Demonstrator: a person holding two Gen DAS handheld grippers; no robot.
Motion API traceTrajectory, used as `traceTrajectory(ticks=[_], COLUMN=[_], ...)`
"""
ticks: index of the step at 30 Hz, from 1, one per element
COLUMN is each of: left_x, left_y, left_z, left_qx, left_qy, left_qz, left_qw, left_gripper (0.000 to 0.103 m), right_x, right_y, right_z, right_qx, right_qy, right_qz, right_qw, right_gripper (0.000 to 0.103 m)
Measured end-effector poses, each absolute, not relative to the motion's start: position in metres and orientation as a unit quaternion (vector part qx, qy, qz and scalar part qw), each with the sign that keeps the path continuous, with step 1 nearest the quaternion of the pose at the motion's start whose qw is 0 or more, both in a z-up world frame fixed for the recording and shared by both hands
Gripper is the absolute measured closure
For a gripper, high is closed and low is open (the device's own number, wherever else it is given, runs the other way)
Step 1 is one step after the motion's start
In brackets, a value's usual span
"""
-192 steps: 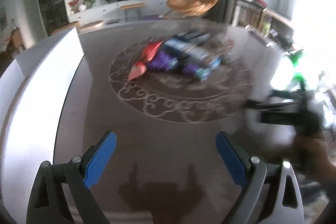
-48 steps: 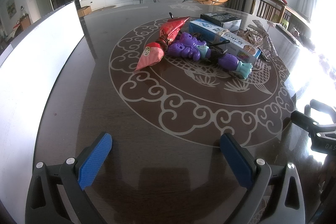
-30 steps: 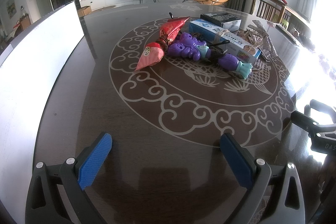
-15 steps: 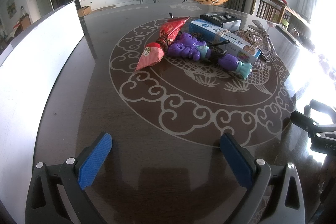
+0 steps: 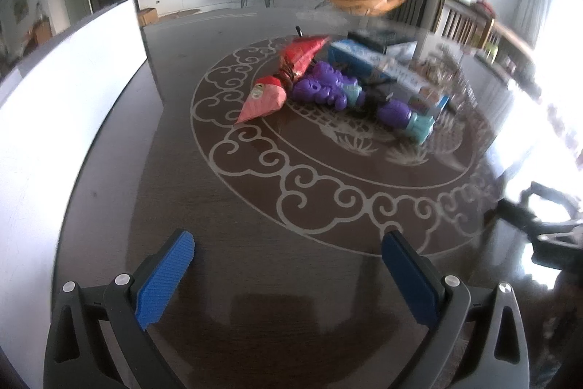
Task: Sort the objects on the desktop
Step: 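Move the left tool down and grasp the red tube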
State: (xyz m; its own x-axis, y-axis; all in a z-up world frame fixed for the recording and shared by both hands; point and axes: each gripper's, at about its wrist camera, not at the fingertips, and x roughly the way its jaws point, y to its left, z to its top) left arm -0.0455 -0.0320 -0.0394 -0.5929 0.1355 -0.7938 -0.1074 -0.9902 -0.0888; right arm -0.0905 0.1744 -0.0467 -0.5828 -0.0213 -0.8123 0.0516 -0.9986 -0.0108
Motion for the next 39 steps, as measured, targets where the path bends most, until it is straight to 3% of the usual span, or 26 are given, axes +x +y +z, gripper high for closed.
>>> traceTrajectory(ticks=[4,8,16,21,23,24,25,27,39], left_x=[-0.034,-0.047,-0.143,-0.196,-0.208,-0.211,-0.214,-0.210,-0.077], left_y=[-0.066,-0.079,-0.042,-0.027,-0.030,-0.032,-0.034,-0.036,-0.043], left_z=[-0.036,-0.032,-0.008,-0.021,-0.025,-0.028,-0.035,-0.035,-0.040], left_qx=[-0.434,-0.442,-0.426,-0.453,-0.450,-0.450,-0.462,-0.457,-0.458], left_qy=[-0.087,-0.089,0.030,0.032,0.015,0.004,-0.001,0.006,0.062], left_qz=[0.893,0.890,0.899,0.887,0.890,0.891,0.885,0.888,0.885], left_qw=[0.083,0.071,0.092,0.086,0.070,0.061,0.052,0.047,0.051], left_gripper=[0.000,0.000,0.000,0.000,0.009,0.038,0.075,0.084,0.082], right_x=[-0.091,-0.091,-0.090,-0.090,-0.090,-0.090,-0.090,-0.091,-0.090], right_y=[0.175,0.175,0.175,0.175,0.175,0.175,0.175,0.175,0.175], right_z=[-0.047,-0.047,-0.047,-0.047,-0.047,-0.047,-0.047,-0.047,-0.047], right_qx=[0.456,0.456,0.456,0.456,0.456,0.456,0.456,0.456,0.456], right_qy=[0.017,0.017,0.016,0.017,0.017,0.017,0.017,0.017,0.017], right_qz=[-0.889,-0.889,-0.889,-0.889,-0.889,-0.889,-0.890,-0.890,-0.889], right_qw=[0.020,0.020,0.020,0.020,0.020,0.020,0.020,0.020,0.020], right_gripper=[0.000,0.000,0.000,0.000,0.000,0.000,0.000,0.000,0.000])
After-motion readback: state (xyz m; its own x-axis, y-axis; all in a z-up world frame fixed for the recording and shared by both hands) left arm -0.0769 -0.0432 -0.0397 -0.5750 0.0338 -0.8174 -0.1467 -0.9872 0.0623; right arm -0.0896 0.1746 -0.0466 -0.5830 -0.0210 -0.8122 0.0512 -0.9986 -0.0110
